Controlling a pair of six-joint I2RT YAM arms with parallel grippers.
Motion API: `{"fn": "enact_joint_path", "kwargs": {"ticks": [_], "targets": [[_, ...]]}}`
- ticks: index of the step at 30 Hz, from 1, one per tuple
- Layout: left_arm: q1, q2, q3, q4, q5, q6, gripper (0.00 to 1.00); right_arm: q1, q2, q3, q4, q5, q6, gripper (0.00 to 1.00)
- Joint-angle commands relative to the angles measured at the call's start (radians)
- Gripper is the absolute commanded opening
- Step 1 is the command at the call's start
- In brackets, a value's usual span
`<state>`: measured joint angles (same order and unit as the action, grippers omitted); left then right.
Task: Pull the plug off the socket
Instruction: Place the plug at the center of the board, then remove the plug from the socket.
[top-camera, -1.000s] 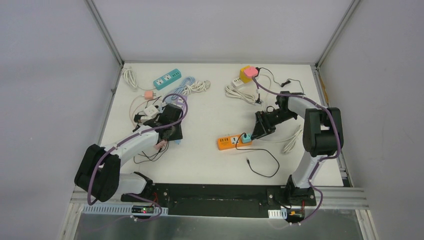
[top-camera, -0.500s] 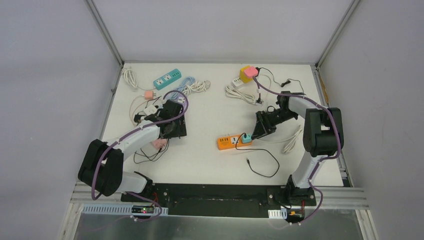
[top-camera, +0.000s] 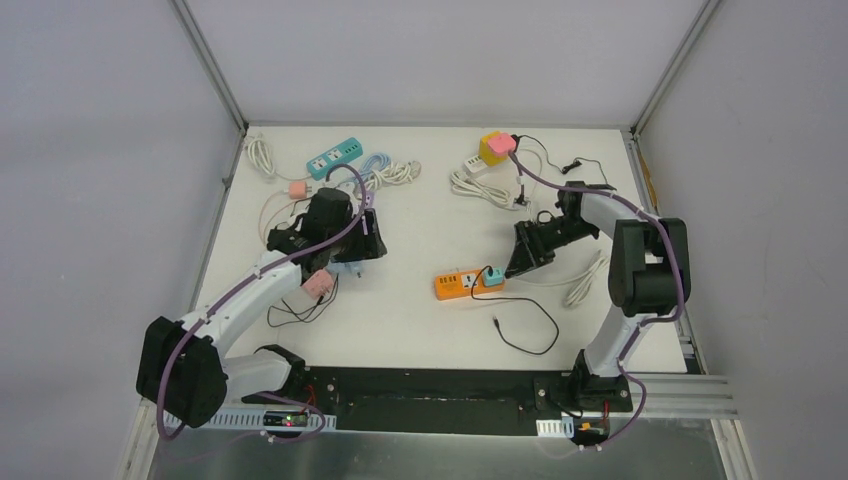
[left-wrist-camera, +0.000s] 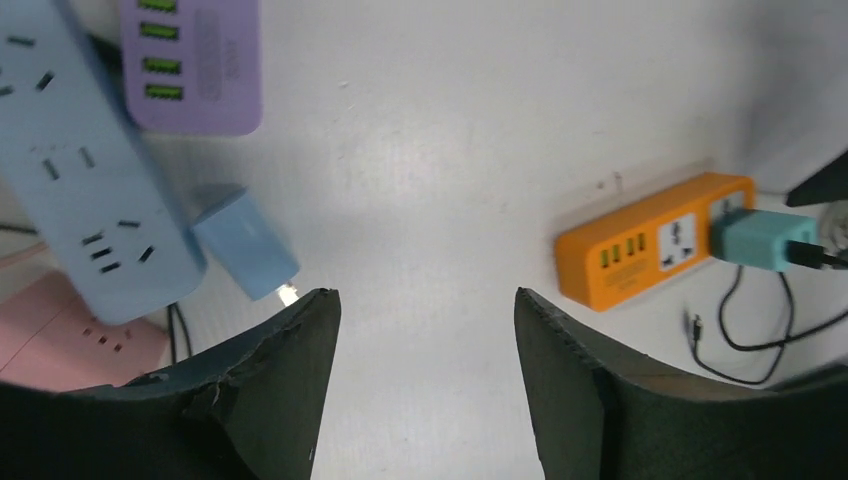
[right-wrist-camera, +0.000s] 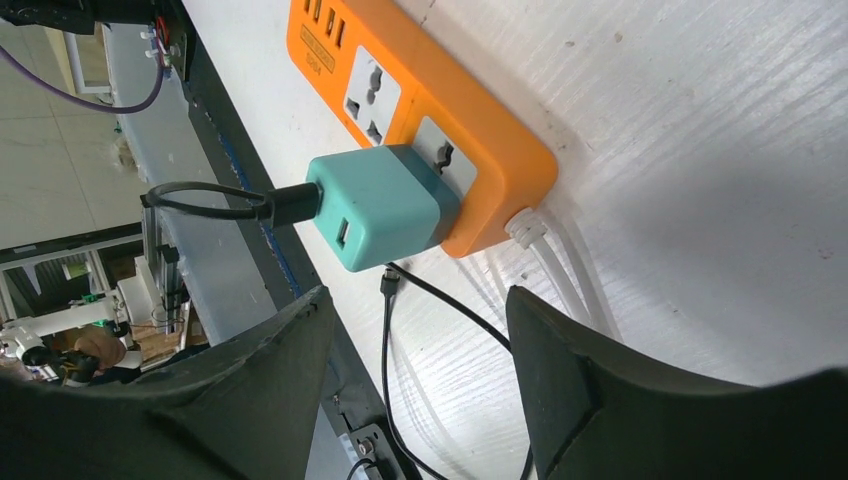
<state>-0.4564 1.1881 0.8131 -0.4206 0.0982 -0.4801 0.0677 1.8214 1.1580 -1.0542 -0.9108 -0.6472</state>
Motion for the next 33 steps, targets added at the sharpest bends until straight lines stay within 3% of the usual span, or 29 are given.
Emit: {"fn": "enact_joint_path", "kwargs": {"ticks": [1, 5, 10, 16, 18, 21, 23, 26, 29, 33], "targets": [[0.007, -0.062, -0.04, 0.244, 0.201, -0.019, 0.66, -0.008, -0.074, 0.021, -0.035, -0.056, -0.068, 0.67], [0.004, -0.08, -0.132, 0.521, 0.323, -0.093, 0.71, -0.008, -0.095, 0.03, -0.059, -0.06, -0.107, 0.67], [-0.047, -0.044, -0.138, 0.6, 0.373, -0.074, 0.74, -0.007, -0.115, 0.072, -0.125, -0.071, -0.219, 0.68], [-0.22, -0.031, -0.14, 0.604, 0.211, 0.143, 0.82, -0.005, -0.11, 0.159, -0.46, -0.103, -0.787, 0.71], [-0.289, -0.037, -0.153, 0.618, 0.119, 0.256, 0.87, -0.004, -0.122, 0.15, -0.541, -0.107, -0.989, 0.77], [-0.364, -0.066, -0.208, 0.704, -0.028, 0.38, 0.99, 0.007, -0.164, 0.101, -0.513, -0.116, -1.147, 0.89], [-0.367, -0.09, -0.266, 0.804, -0.086, 0.374, 0.99, 0.032, -0.198, 0.064, -0.415, -0.099, -1.145, 0.93], [-0.367, -0.102, -0.335, 0.902, -0.126, 0.356, 0.99, 0.087, -0.268, -0.013, -0.171, -0.046, -0.985, 0.94], [-0.366, -0.08, -0.369, 0.935, -0.043, 0.366, 0.99, 0.14, -0.321, -0.086, 0.058, 0.018, -0.83, 0.95], [-0.367, -0.043, -0.409, 0.987, 0.038, 0.365, 0.95, 0.184, -0.311, -0.111, 0.18, 0.053, -0.711, 0.93]]}}
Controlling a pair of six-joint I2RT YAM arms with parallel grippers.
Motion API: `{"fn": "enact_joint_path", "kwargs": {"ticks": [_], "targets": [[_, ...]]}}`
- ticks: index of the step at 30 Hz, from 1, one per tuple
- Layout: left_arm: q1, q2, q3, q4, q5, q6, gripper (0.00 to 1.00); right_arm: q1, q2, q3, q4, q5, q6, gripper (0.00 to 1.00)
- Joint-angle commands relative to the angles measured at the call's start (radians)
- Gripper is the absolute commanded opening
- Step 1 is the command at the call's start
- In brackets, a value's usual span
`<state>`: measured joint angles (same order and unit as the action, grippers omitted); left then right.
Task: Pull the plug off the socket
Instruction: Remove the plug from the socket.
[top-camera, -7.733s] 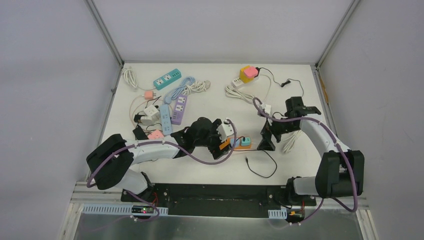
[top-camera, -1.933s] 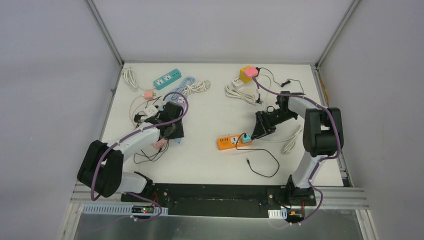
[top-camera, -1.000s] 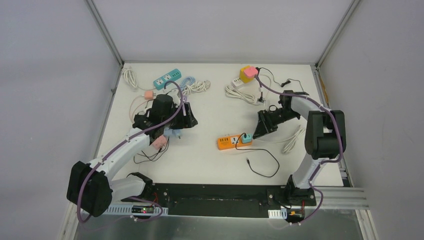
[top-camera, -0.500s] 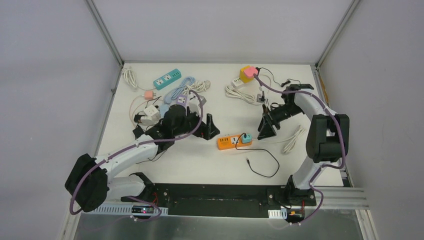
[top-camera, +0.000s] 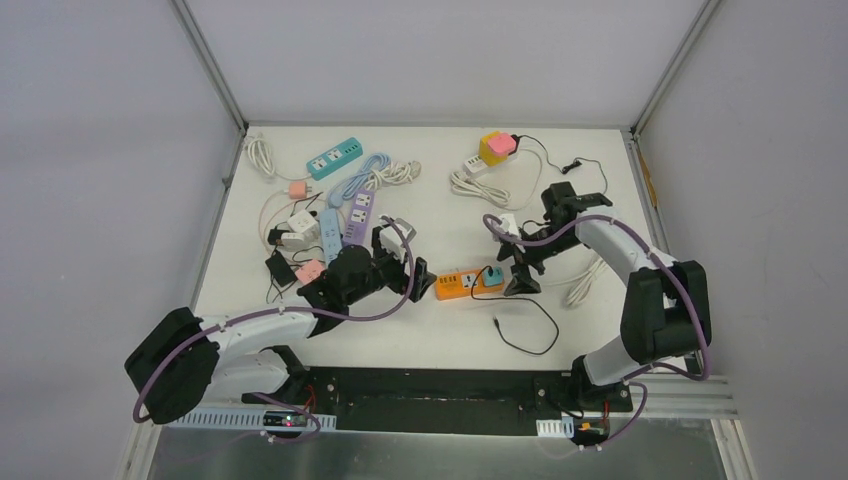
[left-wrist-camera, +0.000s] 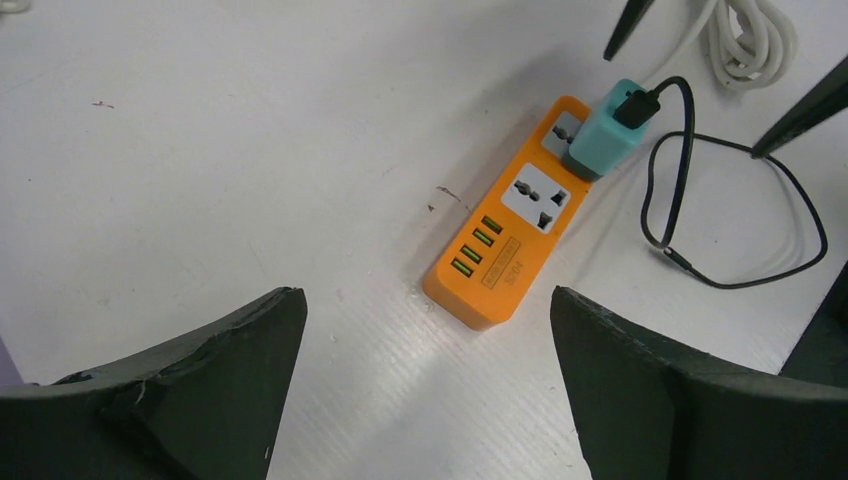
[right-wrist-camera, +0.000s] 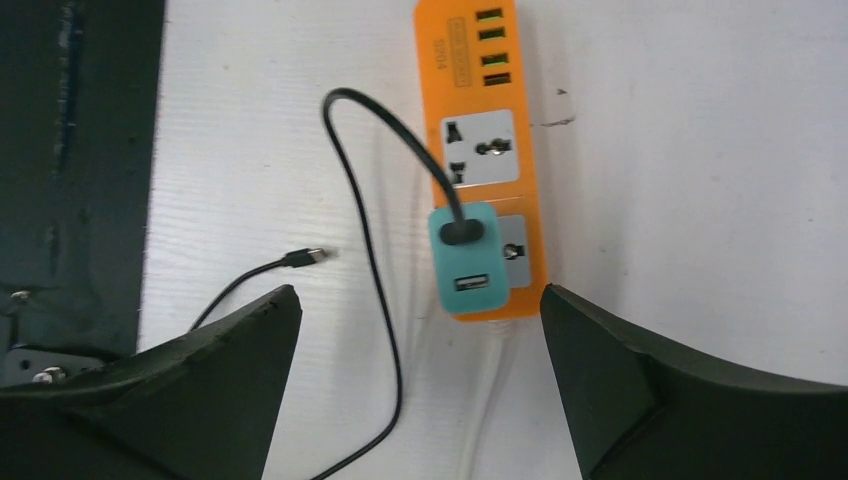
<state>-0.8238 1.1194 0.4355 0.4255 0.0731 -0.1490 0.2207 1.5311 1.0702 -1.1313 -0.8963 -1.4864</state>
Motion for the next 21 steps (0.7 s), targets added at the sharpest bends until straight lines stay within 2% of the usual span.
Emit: {"fn": "enact_joint_path", "kwargs": {"ticks": [1, 5, 9, 15, 21], "targets": [[0.0, 0.029, -0.036, 0.143, 0.075, 0.041, 0.94, 0.044, -0.022, -0.034, 0.291, 0.055, 0.152, 0.93], [-0.007, 0.037, -0.034, 0.101, 0.121, 0.106, 0.91, 0.079, -0.021, -0.067, 0.371, 0.094, 0.208, 0.89], [-0.03, 0.071, -0.001, 0.032, 0.14, 0.223, 0.93, 0.112, -0.019, -0.1, 0.427, 0.134, 0.233, 0.83], [-0.069, 0.192, 0.065, -0.004, 0.172, 0.36, 0.95, 0.133, -0.02, -0.132, 0.415, 0.142, 0.16, 0.73], [-0.103, 0.326, 0.132, 0.035, 0.173, 0.415, 0.95, 0.136, -0.021, -0.144, 0.394, 0.127, 0.102, 0.59]]}}
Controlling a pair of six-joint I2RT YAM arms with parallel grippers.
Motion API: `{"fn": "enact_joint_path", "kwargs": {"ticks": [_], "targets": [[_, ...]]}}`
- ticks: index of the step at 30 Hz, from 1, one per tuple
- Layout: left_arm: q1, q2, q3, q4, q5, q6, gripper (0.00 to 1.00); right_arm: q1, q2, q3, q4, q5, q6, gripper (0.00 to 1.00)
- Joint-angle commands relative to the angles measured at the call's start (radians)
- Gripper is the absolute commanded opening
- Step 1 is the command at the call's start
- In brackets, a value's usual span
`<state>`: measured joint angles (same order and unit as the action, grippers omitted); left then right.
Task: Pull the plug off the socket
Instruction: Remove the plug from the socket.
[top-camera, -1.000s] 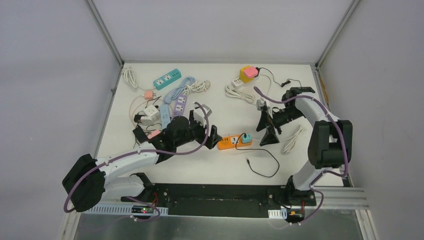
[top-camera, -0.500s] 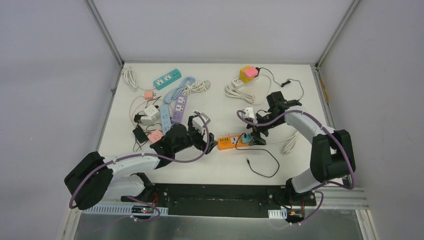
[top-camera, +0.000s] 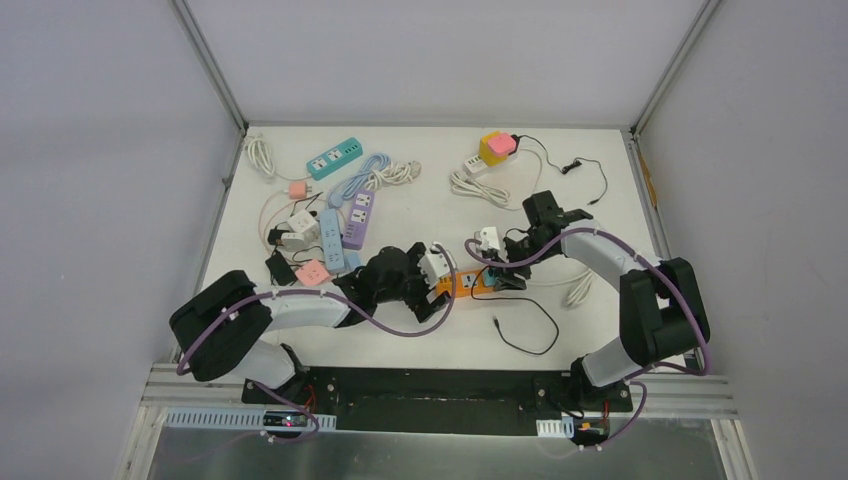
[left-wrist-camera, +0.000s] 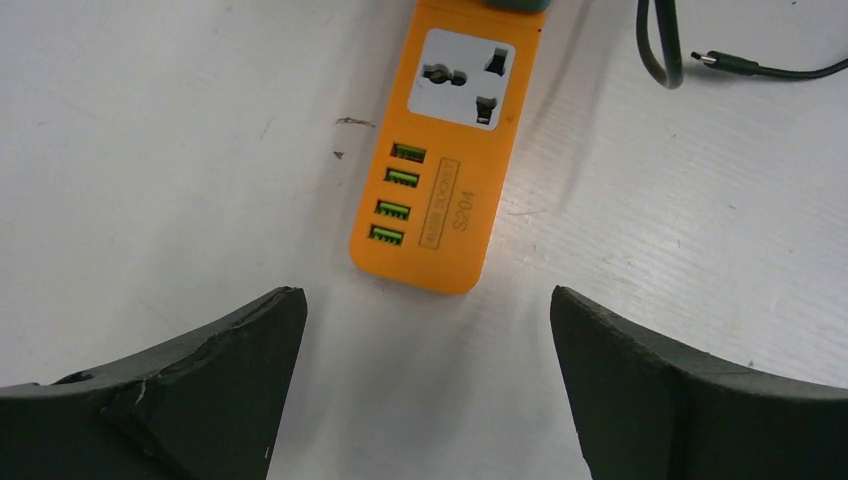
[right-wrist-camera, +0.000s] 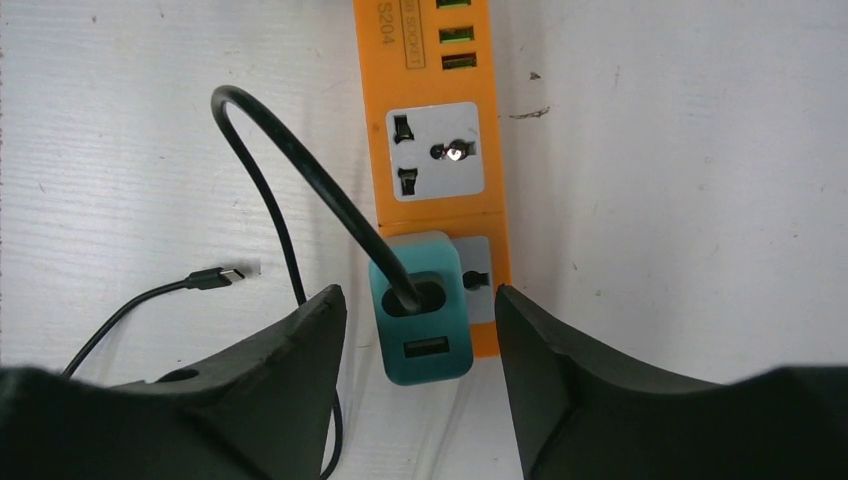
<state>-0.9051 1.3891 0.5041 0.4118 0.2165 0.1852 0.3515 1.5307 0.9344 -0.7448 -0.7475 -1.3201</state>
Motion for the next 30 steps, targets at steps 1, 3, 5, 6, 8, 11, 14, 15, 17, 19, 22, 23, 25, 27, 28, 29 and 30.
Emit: {"fn": "enact_joint_path", "kwargs": {"ticks": [1, 3, 5, 6, 8, 11, 14, 15, 17, 19, 22, 23, 25, 27, 28, 29, 30], "targets": [[-0.026, 0.084, 0.073, 0.061, 0.031, 0.085, 0.95, 0.007, -0.02, -0.008, 0.004, -0.025, -0.07, 0.57], [-0.031, 0.123, 0.095, 0.074, 0.038, 0.092, 0.95, 0.007, -0.02, -0.008, 0.001, -0.026, -0.076, 0.53], [-0.035, 0.154, 0.115, 0.09, 0.042, 0.094, 0.95, 0.007, -0.02, -0.009, 0.001, -0.024, -0.08, 0.48], [-0.036, 0.165, 0.119, 0.107, 0.04, 0.094, 0.95, 0.007, -0.019, -0.011, 0.001, -0.023, -0.082, 0.47], [-0.037, 0.187, 0.125, 0.13, 0.035, 0.094, 0.95, 0.007, -0.019, -0.012, 0.002, -0.024, -0.086, 0.45], [-0.037, 0.214, 0.134, 0.148, 0.041, 0.092, 0.94, 0.007, -0.017, -0.014, 0.0, -0.026, -0.088, 0.42], [-0.038, 0.242, 0.143, 0.167, 0.054, 0.082, 0.9, 0.008, -0.015, -0.015, 0.001, -0.03, -0.09, 0.37], [-0.038, 0.252, 0.148, 0.167, 0.064, 0.078, 0.88, 0.008, -0.015, -0.016, 0.0, -0.03, -0.091, 0.36], [-0.037, 0.27, 0.156, 0.166, 0.072, 0.072, 0.83, 0.007, -0.015, -0.017, -0.001, -0.032, -0.094, 0.34], [-0.037, 0.285, 0.158, 0.173, 0.078, 0.064, 0.79, 0.007, -0.015, -0.017, -0.004, -0.034, -0.094, 0.32], [-0.038, 0.297, 0.166, 0.164, 0.088, 0.061, 0.71, 0.008, -0.015, -0.017, -0.005, -0.038, -0.094, 0.28], [-0.038, 0.3, 0.168, 0.157, 0.091, 0.06, 0.67, 0.007, -0.015, -0.017, -0.005, -0.038, -0.096, 0.26], [-0.038, 0.306, 0.182, 0.133, 0.1, 0.06, 0.54, 0.008, -0.015, -0.017, -0.007, -0.039, -0.094, 0.22], [-0.038, 0.322, 0.199, 0.1, 0.108, 0.059, 0.34, 0.008, -0.013, -0.017, -0.007, -0.041, -0.092, 0.18], [-0.038, 0.328, 0.205, 0.092, 0.11, 0.057, 0.24, 0.007, -0.014, -0.017, -0.007, -0.042, -0.088, 0.16], [-0.038, 0.335, 0.209, 0.086, 0.112, 0.055, 0.15, 0.008, -0.014, -0.017, -0.007, -0.044, -0.083, 0.13], [-0.038, 0.342, 0.212, 0.081, 0.114, 0.054, 0.08, 0.008, -0.015, -0.017, -0.004, -0.044, -0.072, 0.1]]}}
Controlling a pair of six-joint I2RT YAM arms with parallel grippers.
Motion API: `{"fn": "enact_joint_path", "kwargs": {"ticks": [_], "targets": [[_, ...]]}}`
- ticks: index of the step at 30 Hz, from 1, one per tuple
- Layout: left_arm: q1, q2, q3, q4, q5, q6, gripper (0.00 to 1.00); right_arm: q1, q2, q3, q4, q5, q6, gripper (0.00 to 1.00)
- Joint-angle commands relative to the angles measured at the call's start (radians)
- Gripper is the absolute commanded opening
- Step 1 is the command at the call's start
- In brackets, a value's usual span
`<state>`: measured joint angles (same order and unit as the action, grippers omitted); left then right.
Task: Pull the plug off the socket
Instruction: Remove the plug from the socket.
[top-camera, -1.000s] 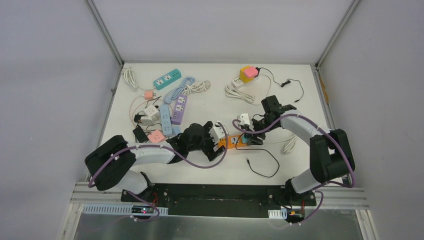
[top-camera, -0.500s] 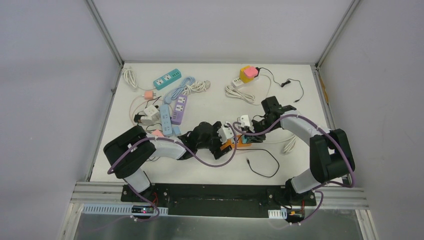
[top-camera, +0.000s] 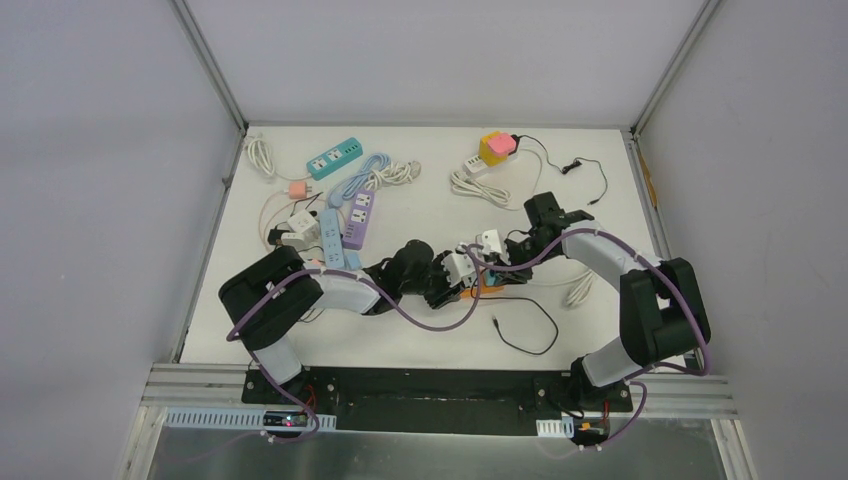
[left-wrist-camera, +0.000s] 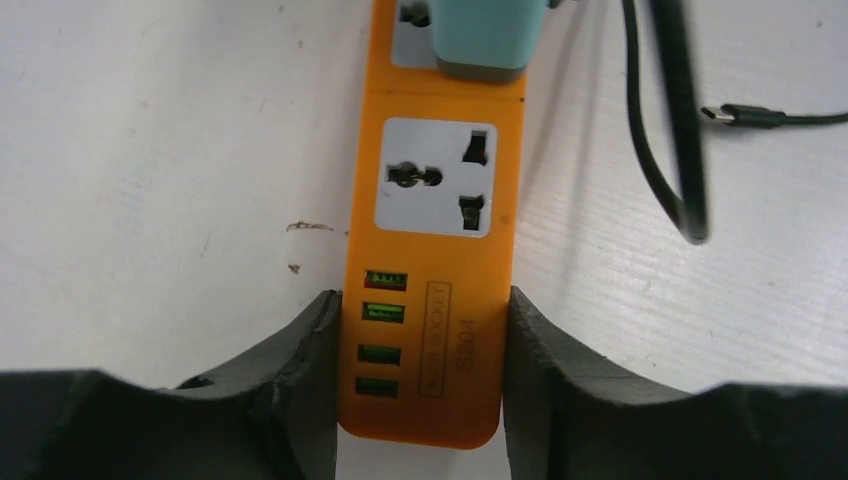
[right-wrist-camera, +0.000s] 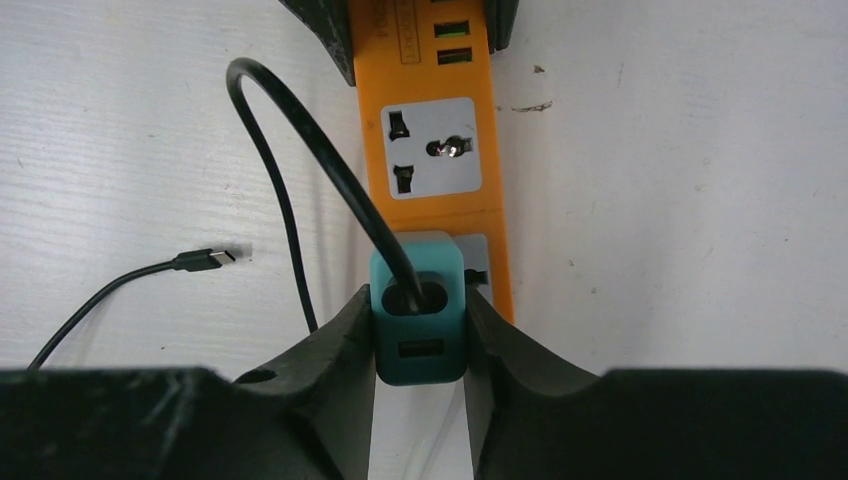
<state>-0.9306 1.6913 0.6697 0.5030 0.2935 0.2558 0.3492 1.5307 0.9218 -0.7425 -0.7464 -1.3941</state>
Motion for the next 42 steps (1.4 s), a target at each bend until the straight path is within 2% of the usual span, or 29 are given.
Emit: {"fn": "enact_joint_path", "kwargs": {"ticks": [1, 3, 7, 10, 12, 16, 20, 23, 26, 28, 31, 33, 35, 40, 42], "targets": [[-0.012, 0.045, 0.047, -0.014, 0.039, -0.018, 0.02, 0.01, -0.014, -0.005, -0.001, -0.047, 0.018, 0.07], [-0.011, 0.052, 0.043, -0.015, 0.041, -0.018, 0.0, 0.006, -0.012, -0.003, 0.02, -0.052, 0.065, 0.0], [-0.012, 0.054, 0.032, -0.011, 0.039, -0.018, 0.0, -0.014, 0.015, 0.03, -0.025, -0.098, 0.113, 0.0], [-0.013, 0.058, 0.028, -0.005, 0.043, -0.02, 0.0, -0.016, 0.046, 0.073, -0.115, -0.112, 0.072, 0.0], [-0.012, 0.063, 0.028, -0.002, 0.046, -0.025, 0.0, -0.003, 0.034, 0.057, -0.146, -0.097, -0.023, 0.0], [-0.012, 0.072, 0.026, 0.005, 0.06, -0.033, 0.0, 0.04, -0.065, -0.054, -0.053, -0.008, -0.086, 0.0], [-0.011, 0.079, 0.027, 0.004, 0.061, -0.035, 0.0, 0.03, -0.05, -0.043, -0.047, -0.045, 0.016, 0.0], [-0.012, 0.079, 0.023, 0.0, 0.06, -0.037, 0.0, -0.012, -0.025, -0.017, 0.001, -0.087, 0.175, 0.0], [-0.012, 0.08, 0.021, 0.0, 0.063, -0.042, 0.0, -0.067, -0.014, -0.003, 0.045, -0.11, 0.261, 0.0], [-0.011, 0.083, 0.019, 0.003, 0.064, -0.046, 0.0, -0.067, -0.032, -0.02, 0.054, -0.089, 0.234, 0.0], [-0.012, 0.085, 0.02, 0.005, 0.064, -0.047, 0.0, -0.014, -0.093, -0.085, 0.048, 0.002, 0.085, 0.0], [-0.011, 0.088, 0.023, 0.003, 0.065, -0.048, 0.0, 0.01, -0.109, -0.103, 0.027, 0.031, 0.041, 0.0], [-0.011, 0.092, 0.029, -0.004, 0.065, -0.049, 0.0, 0.009, -0.112, -0.104, 0.025, 0.011, 0.059, 0.0], [-0.011, 0.099, 0.03, -0.007, 0.067, -0.055, 0.0, -0.027, -0.092, -0.044, -0.032, -0.161, 0.142, 0.0], [-0.011, 0.098, 0.026, -0.004, 0.066, -0.058, 0.0, -0.042, -0.094, -0.034, -0.025, -0.166, 0.147, 0.0]]}}
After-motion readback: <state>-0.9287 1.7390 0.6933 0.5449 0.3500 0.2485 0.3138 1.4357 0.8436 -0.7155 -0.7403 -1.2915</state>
